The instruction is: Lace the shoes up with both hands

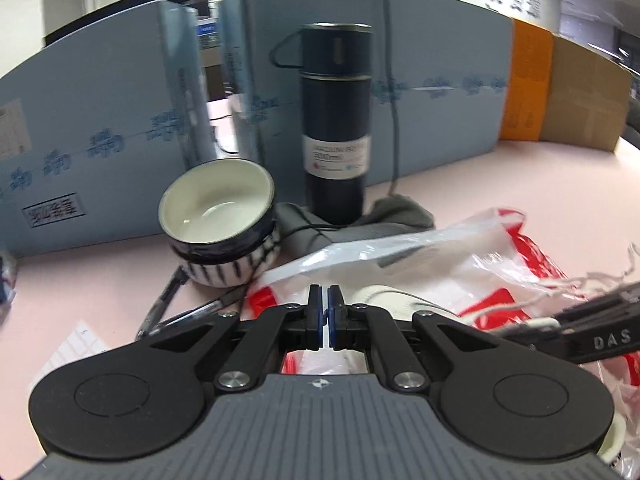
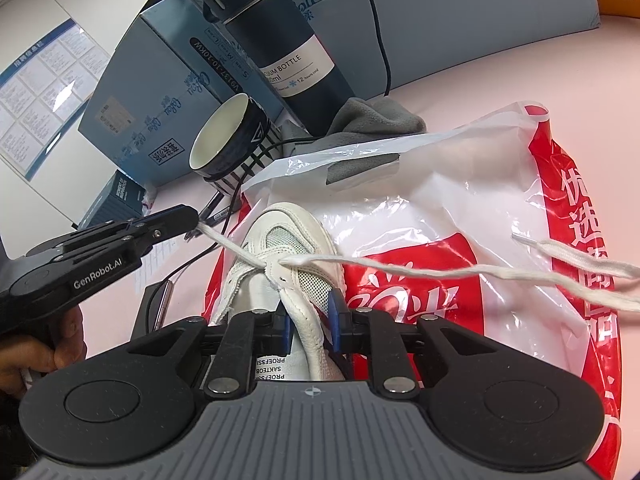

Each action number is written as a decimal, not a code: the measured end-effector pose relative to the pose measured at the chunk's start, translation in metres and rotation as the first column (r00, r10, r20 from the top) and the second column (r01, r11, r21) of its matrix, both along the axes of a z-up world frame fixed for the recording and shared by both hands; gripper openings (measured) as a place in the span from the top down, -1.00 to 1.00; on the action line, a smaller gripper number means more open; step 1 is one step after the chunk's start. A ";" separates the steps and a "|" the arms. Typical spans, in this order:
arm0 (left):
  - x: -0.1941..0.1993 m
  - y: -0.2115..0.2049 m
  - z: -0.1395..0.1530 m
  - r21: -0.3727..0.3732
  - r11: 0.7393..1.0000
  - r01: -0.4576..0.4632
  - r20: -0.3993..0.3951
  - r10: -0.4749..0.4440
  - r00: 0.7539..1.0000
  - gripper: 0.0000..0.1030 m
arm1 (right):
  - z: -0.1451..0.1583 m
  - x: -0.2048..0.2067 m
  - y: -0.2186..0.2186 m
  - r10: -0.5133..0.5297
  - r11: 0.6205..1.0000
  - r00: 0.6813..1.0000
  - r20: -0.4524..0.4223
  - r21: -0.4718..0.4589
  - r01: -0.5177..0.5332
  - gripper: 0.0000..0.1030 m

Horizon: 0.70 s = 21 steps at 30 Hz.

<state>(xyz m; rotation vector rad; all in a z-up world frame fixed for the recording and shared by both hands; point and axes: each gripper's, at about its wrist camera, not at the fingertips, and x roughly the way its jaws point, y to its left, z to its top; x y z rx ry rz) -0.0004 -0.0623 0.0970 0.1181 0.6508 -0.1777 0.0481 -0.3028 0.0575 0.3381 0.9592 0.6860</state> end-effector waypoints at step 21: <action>-0.006 0.034 0.004 0.197 0.978 -0.074 0.064 0.063 0.996 0.96 | -0.001 0.000 0.000 0.000 1.000 1.000 -0.001 0.003 0.000 0.70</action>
